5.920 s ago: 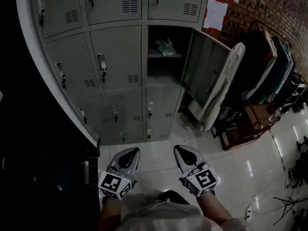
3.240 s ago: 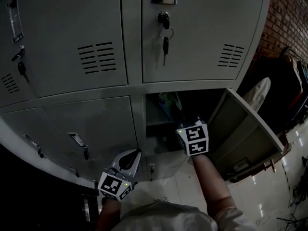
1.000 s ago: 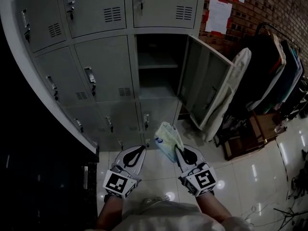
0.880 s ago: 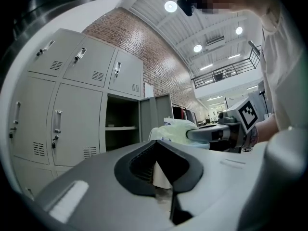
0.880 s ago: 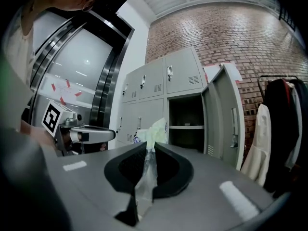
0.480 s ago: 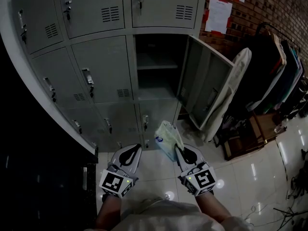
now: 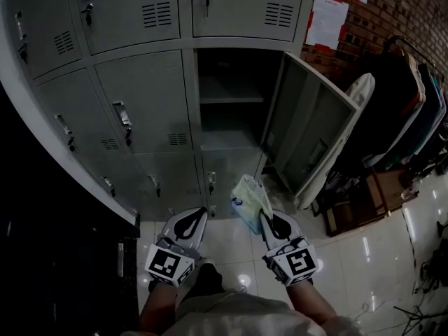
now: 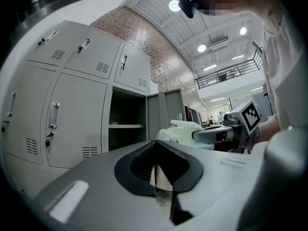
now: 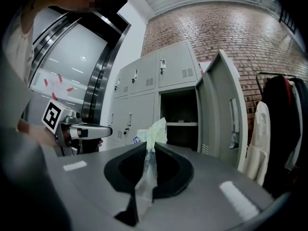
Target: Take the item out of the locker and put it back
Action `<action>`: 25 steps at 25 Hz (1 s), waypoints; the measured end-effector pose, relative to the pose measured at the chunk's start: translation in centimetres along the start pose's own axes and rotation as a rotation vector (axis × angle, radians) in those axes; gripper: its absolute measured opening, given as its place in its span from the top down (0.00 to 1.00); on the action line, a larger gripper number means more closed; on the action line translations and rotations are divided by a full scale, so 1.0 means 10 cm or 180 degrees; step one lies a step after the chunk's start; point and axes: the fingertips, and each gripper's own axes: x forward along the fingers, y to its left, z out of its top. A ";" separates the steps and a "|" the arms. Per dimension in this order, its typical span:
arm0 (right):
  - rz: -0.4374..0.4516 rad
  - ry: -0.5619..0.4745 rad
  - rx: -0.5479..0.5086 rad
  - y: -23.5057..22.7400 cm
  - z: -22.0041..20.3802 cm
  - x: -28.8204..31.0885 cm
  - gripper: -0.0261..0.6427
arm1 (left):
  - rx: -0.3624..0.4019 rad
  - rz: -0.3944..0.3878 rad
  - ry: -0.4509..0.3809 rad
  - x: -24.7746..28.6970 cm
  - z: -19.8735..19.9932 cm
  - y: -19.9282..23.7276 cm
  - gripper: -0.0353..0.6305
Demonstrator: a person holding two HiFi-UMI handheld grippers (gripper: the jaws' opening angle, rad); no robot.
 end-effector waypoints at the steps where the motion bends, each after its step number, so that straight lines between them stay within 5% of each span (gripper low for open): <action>1: -0.0029 -0.0011 -0.0005 -0.06 0.01 0.08 0.95 | 0.0027 -0.0018 -0.0015 0.07 0.02 0.07 0.94; 15: -0.0463 -0.0163 -0.0006 -0.59 0.29 1.38 0.95 | 0.0169 -0.0354 -0.0147 0.94 0.28 1.22 0.94; 25: -0.0496 -0.0223 -0.0389 -0.99 0.71 1.98 0.95 | 0.0201 -0.0521 -0.0175 1.21 0.28 1.24 0.94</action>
